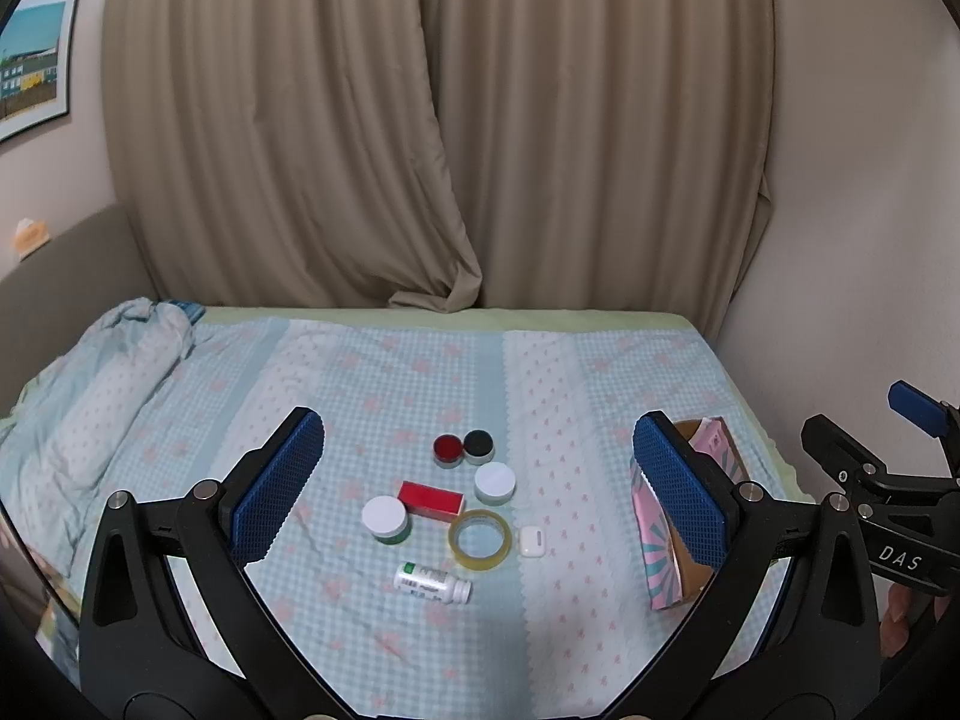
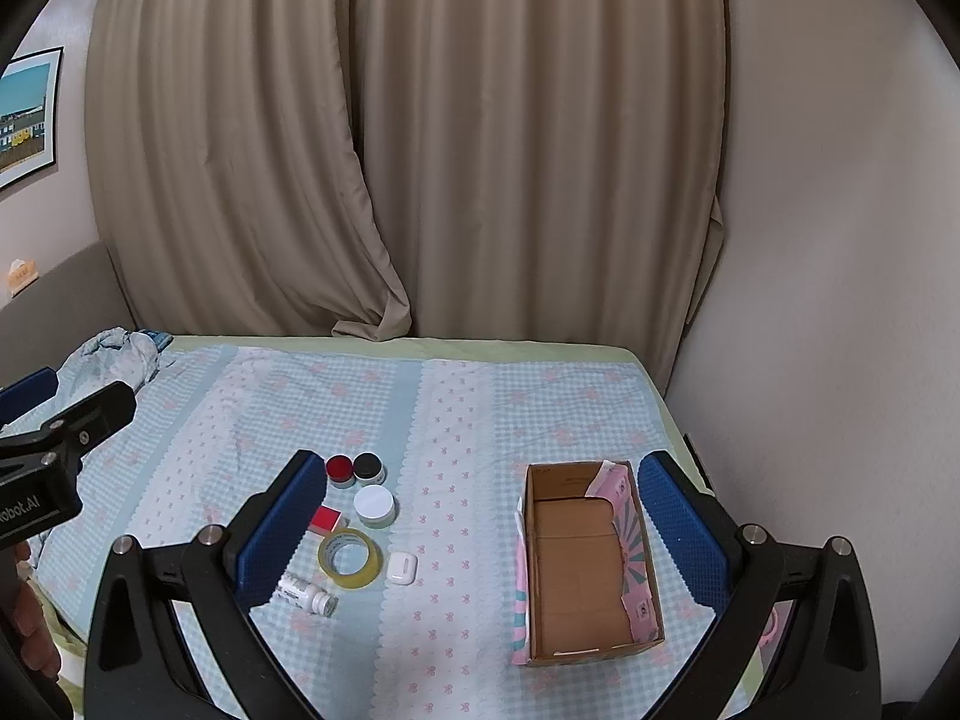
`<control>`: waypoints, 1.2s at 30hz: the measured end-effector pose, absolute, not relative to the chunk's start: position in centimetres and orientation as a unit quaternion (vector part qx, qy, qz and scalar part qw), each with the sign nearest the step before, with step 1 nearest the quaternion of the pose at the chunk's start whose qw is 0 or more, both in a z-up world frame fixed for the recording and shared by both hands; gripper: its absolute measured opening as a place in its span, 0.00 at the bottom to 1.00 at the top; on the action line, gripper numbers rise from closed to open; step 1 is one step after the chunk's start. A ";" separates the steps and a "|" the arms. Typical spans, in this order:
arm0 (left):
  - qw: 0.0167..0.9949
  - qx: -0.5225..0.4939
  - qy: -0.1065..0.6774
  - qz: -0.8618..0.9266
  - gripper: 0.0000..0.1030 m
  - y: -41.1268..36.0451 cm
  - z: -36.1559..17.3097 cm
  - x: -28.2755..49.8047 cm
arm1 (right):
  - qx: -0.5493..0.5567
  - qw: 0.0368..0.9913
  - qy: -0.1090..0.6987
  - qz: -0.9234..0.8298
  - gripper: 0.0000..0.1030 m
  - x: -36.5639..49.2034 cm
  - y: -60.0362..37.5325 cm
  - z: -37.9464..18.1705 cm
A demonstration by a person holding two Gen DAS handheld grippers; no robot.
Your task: Organize rigid objects
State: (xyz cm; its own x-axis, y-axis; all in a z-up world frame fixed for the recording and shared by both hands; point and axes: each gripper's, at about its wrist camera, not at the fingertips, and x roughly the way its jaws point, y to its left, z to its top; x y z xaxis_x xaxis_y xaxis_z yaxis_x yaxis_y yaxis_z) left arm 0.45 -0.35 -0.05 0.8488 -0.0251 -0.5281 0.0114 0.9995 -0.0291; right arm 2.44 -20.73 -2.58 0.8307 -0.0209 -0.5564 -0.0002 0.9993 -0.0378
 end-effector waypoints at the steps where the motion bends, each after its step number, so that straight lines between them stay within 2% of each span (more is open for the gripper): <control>1: 0.961 -0.012 0.275 -0.010 0.99 -0.3 -0.1 0.4 | -0.018 0.957 0.291 -0.005 1.00 2.4 -20.8 -2.6; 36: 0.962 -0.010 0.274 -0.005 0.99 0.6 -0.3 -0.2 | -0.007 0.957 0.290 0.003 1.00 1.7 -20.6 -3.2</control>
